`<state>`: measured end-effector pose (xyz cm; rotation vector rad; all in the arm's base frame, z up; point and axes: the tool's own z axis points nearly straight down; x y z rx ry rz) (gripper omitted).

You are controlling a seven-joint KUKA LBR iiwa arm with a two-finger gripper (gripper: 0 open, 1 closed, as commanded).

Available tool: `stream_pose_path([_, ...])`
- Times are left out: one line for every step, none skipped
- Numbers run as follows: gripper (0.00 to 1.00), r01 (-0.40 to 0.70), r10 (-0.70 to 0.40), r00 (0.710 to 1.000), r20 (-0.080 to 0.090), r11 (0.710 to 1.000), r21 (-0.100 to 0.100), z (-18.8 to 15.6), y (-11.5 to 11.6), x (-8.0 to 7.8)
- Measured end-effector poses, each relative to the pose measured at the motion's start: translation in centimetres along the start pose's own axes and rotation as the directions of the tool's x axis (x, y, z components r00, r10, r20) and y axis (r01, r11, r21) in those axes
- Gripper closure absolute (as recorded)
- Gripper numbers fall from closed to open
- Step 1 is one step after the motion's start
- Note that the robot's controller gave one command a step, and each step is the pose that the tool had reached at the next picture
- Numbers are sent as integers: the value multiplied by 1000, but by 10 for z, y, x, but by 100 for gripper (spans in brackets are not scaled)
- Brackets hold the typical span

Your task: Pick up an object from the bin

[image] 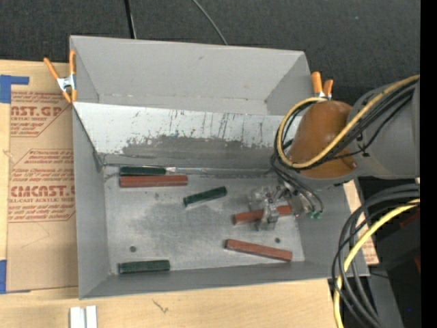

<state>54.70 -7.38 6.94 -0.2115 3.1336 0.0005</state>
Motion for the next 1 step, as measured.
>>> stream_pose_path([100,-9,9,1000,3,1000,0,-140,36,-27])
